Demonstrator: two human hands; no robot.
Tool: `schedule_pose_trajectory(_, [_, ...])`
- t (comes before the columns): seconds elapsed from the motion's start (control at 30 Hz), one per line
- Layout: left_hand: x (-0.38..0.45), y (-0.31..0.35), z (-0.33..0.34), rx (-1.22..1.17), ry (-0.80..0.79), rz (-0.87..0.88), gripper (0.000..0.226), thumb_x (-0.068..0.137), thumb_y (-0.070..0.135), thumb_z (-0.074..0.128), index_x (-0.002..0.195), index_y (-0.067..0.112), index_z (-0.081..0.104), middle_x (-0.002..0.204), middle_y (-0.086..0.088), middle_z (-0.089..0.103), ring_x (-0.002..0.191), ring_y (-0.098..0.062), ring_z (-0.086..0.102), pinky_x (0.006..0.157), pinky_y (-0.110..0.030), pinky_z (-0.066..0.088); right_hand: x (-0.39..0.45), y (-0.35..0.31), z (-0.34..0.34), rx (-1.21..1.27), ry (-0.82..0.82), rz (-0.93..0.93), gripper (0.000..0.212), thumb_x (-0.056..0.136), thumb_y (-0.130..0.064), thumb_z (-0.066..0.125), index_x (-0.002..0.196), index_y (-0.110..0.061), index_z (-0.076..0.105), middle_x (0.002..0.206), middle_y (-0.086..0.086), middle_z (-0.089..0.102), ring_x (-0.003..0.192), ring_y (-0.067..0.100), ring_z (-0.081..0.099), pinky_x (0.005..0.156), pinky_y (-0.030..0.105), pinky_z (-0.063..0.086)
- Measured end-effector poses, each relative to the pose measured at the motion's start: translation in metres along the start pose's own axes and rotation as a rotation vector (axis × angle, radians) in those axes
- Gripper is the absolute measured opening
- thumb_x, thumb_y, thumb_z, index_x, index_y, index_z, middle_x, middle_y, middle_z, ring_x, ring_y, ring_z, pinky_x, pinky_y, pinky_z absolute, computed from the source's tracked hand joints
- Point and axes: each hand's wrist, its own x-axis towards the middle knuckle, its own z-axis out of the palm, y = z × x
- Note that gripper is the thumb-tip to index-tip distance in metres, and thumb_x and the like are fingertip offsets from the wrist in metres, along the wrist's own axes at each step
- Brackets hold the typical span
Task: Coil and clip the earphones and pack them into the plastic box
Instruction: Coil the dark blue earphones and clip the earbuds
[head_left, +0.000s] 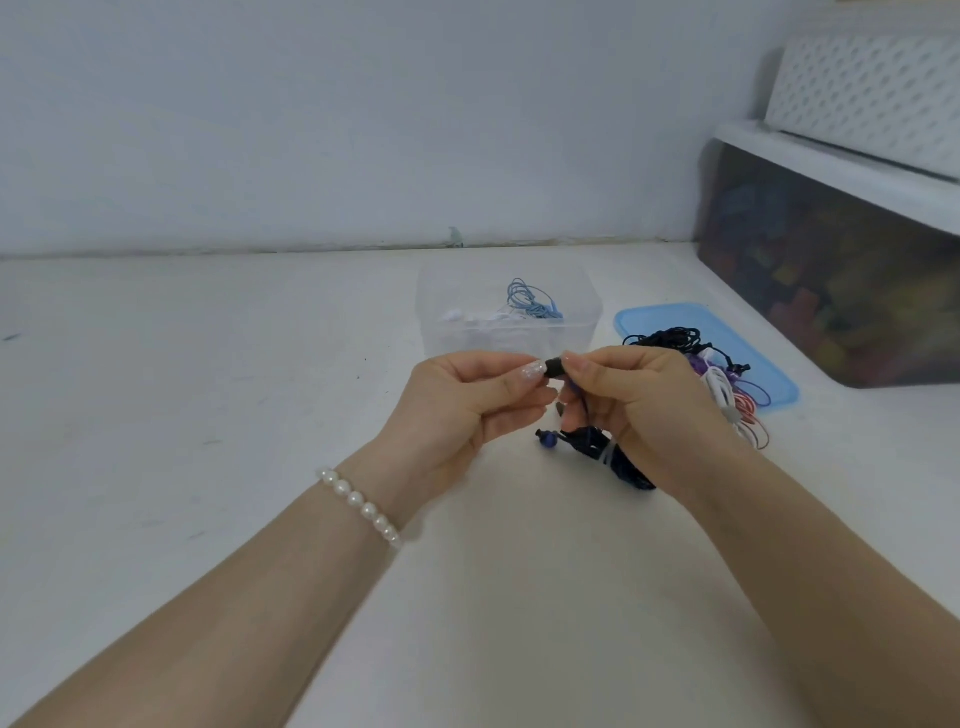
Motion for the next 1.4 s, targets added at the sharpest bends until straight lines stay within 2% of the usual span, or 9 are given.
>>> schedule_pose_trajectory(0.23, [0.005,-0.003,-0.002,0.104,-0.003,0.131,0.018,0.056,0.014,0.068,0.070,0.004,0.064,0.057,-0.004,0.068,0.045,-0.010,0.060,0.051,-0.020,0.052,-0.006,-0.007,0.003,0.050,-0.078,0.096,0.015,0.074,-0.011,0.060,0.067,0.003,0.061,0.049,0.006,0.054,0.038,0.014,0.046,0.043,0.021,0.043])
schedule_pose_trajectory(0.33, [0.005,-0.003,-0.003,0.180,-0.012,0.230,0.011,0.058,0.014,0.071,0.066,0.007,0.066,0.059,-0.005,0.069,0.045,-0.012,0.060,0.051,-0.022,0.051,-0.007,-0.011,0.004,0.065,-0.101,0.131,0.017,0.069,-0.014,0.061,0.068,0.003,0.060,0.050,0.005,0.053,0.039,0.013,0.044,0.044,0.020,0.042])
schedule_pose_trajectory(0.47, [0.005,-0.003,-0.001,0.311,-0.003,0.319,0.010,0.074,-0.004,0.066,0.070,0.005,0.067,0.054,0.002,0.067,0.046,-0.009,0.062,0.051,-0.019,0.052,-0.007,-0.010,0.005,0.059,-0.077,0.129,0.015,0.070,-0.013,0.063,0.064,0.001,0.061,0.051,0.005,0.052,0.040,0.013,0.043,0.044,0.020,0.042])
schedule_pose_trajectory(0.7, [0.007,-0.005,-0.004,0.128,-0.052,0.131,0.005,0.071,0.004,0.064,0.068,0.001,0.066,0.058,-0.006,0.068,0.049,-0.012,0.063,0.053,-0.021,0.053,-0.006,-0.009,0.004,0.005,-0.060,0.103,0.017,0.078,-0.005,0.060,0.063,0.001,0.061,0.050,0.006,0.053,0.039,0.013,0.044,0.043,0.018,0.042])
schedule_pose_trajectory(0.97, [0.007,0.002,-0.002,0.359,0.045,0.187,0.007,0.076,0.012,0.071,0.071,0.008,0.069,0.057,0.002,0.067,0.051,-0.009,0.063,0.055,-0.019,0.054,0.000,-0.005,-0.002,-0.216,0.070,-0.012,0.012,0.079,-0.015,0.066,0.071,-0.006,0.069,0.053,0.001,0.063,0.044,0.016,0.058,0.062,0.031,0.049])
schedule_pose_trajectory(1.1, [0.000,0.005,-0.007,0.727,0.065,0.234,0.025,0.057,0.030,0.084,0.060,0.017,0.063,0.043,0.015,0.053,0.041,0.000,0.043,0.041,-0.012,0.034,0.001,-0.005,-0.008,-0.211,0.117,0.008,0.008,0.078,-0.016,0.068,0.075,-0.008,0.071,0.059,0.001,0.067,0.050,0.016,0.062,0.060,0.026,0.047])
schedule_pose_trajectory(1.23, [-0.009,-0.006,-0.001,1.314,-0.102,0.279,0.037,0.050,0.049,0.084,0.068,0.025,0.062,0.065,0.013,0.054,0.063,-0.001,0.045,0.057,-0.014,0.034,0.005,-0.004,-0.011,-0.276,0.164,0.046,0.013,0.081,-0.023,0.066,0.071,-0.015,0.069,0.059,-0.005,0.069,0.053,0.008,0.063,0.058,0.021,0.043])
schedule_pose_trajectory(1.33, [-0.008,-0.012,0.000,1.455,-0.168,0.328,0.031,0.060,0.048,0.078,0.074,0.024,0.064,0.079,0.008,0.058,0.078,-0.010,0.048,0.071,-0.023,0.038,0.008,-0.001,-0.013,-0.369,0.202,0.015,0.016,0.082,-0.023,0.065,0.068,-0.017,0.069,0.054,-0.009,0.067,0.047,0.002,0.056,0.055,0.019,0.041])
schedule_pose_trajectory(1.4, [-0.007,-0.012,-0.004,1.441,-0.198,0.365,0.021,0.068,0.037,0.075,0.076,0.020,0.067,0.082,0.004,0.061,0.079,-0.013,0.050,0.068,-0.017,0.037,0.009,0.002,-0.015,-0.494,0.185,-0.002,0.014,0.081,-0.023,0.067,0.069,-0.018,0.071,0.052,-0.011,0.065,0.046,0.002,0.051,0.049,0.014,0.041])
